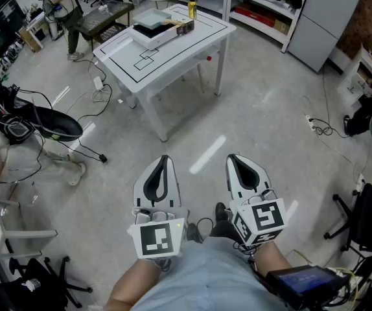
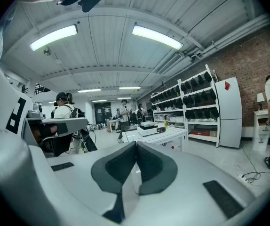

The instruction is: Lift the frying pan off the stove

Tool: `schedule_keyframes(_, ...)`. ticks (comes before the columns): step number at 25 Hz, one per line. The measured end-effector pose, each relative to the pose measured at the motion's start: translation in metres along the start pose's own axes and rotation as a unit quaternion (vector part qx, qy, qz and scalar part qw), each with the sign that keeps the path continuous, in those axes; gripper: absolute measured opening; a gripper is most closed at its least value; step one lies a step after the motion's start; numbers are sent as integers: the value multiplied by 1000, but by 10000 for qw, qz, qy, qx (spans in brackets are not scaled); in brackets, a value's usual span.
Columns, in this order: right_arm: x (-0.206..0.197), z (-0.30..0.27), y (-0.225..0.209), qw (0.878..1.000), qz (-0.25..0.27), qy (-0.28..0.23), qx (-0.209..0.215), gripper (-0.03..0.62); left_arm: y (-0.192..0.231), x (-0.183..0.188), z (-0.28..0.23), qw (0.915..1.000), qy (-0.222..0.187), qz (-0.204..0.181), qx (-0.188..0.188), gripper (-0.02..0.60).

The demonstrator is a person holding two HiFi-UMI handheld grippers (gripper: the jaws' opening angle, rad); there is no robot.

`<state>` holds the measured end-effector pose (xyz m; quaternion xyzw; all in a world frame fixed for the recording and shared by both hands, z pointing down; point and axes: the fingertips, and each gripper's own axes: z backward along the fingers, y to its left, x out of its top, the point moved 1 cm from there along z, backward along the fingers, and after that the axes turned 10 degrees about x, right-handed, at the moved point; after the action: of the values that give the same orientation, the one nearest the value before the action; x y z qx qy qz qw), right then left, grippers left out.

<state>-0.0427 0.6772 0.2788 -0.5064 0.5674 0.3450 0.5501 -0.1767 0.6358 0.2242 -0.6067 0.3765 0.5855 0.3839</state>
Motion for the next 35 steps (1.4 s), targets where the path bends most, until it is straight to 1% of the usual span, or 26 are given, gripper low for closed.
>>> schedule_keyframes(7,-7,4,-14,10000,11,19,0,46,-15,-7,-5,10000,47,-41,-2,17)
schedule_keyframes(10,-10,5,-30,9999,-113,38,1,48,-27,-11,-11,9999,108,-86,19,17)
schedule_keyframes(12,-12,5,-42,9996,-262,23,107,49,-36,-16,-18,9998,169,-111,67,17)
schedule_keyframes(14,-11,4,-57,9994,-272,20,192,49,-46,-18,-27,9996,203,-132,139,17)
schedule_keyframes(16,-8,2,-75,9995,-193,47,260,49,-59,-15,-38,9995,175,-141,204,17)
schedule_keyframes(19,3,0,-99,9990,-134,83,420,49,-80,-1,-52,9995,44,-122,291,17)
schedule_keyframes(22,17,-5,-120,9984,-83,90,545,49,-91,10,-60,9990,-8,-121,435,17)
schedule_keyframes(25,30,-13,-135,9980,-103,68,626,49,-91,15,-69,9979,64,-144,630,17)
schedule_keyframes(28,31,-26,-144,9972,-117,132,728,49,-87,12,-82,9966,135,-151,803,17)
schedule_keyframes(31,24,-43,-153,9964,-164,233,796,49,-83,5,-99,9961,158,-98,860,17)
schedule_keyframes(35,14,-74,-163,9958,-220,362,811,49,-69,-12,-126,9956,286,-52,890,17)
